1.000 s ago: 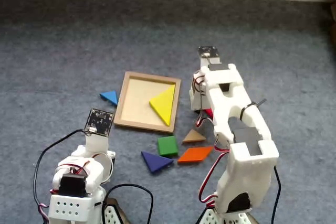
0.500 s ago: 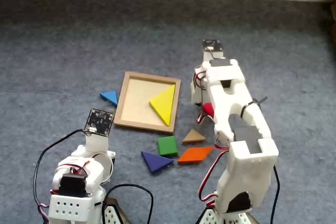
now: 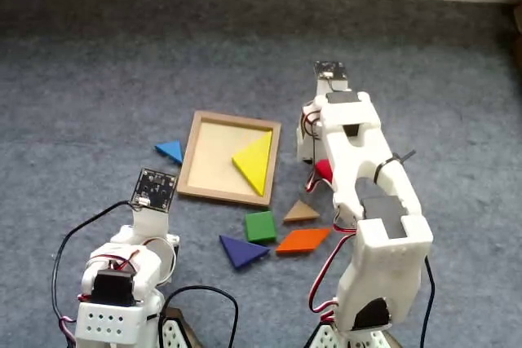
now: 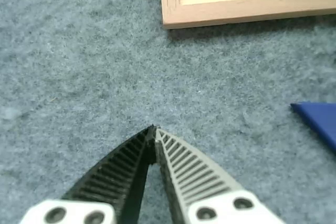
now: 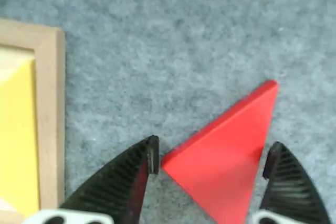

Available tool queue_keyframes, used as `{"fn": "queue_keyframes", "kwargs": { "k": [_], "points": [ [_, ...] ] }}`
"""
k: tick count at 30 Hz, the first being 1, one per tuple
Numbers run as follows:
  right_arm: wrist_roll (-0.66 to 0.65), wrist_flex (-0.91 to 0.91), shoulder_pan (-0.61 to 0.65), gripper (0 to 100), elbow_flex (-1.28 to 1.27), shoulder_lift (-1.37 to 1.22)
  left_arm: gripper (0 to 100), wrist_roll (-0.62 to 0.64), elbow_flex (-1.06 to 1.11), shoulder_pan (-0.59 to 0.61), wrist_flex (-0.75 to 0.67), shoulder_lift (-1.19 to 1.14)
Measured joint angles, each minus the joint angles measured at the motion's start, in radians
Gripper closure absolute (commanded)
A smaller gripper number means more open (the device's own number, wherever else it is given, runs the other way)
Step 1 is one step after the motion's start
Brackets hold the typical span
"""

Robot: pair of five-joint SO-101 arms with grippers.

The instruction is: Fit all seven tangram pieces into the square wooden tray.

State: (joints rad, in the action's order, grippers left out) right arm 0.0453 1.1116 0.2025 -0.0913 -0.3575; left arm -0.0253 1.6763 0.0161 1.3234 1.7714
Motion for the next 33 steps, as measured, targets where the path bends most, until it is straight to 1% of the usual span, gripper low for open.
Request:
{"fn": "queue_keyframes", "kwargs": {
  "k": [4, 10, 15, 20, 25, 33],
  "points": [
    [0.0, 0.044, 0.0, 71.0, 0.0, 0.0, 100, 0.0, 0.0, 0.0, 0.0, 0.0],
    [0.0, 0.058, 0.0, 70.9, 0.0, 0.0, 100, 0.0, 0.0, 0.0, 0.0, 0.0],
    [-0.044, 0.058, 0.0, 71.3, 0.0, 0.0, 100, 0.0, 0.0, 0.0, 0.0, 0.0],
    [-0.057, 0.058, 0.0, 71.4, 0.0, 0.0, 100, 0.0, 0.0, 0.0, 0.0, 0.0],
    [-0.057, 0.058, -0.002, 78.8, 0.0, 0.0, 100, 0.0, 0.0, 0.0, 0.0, 0.0],
    [-0.057, 0.06, -0.008, 79.3, 0.002, 0.002, 100, 0.0, 0.0, 0.0, 0.0, 0.0]
  ]
}}
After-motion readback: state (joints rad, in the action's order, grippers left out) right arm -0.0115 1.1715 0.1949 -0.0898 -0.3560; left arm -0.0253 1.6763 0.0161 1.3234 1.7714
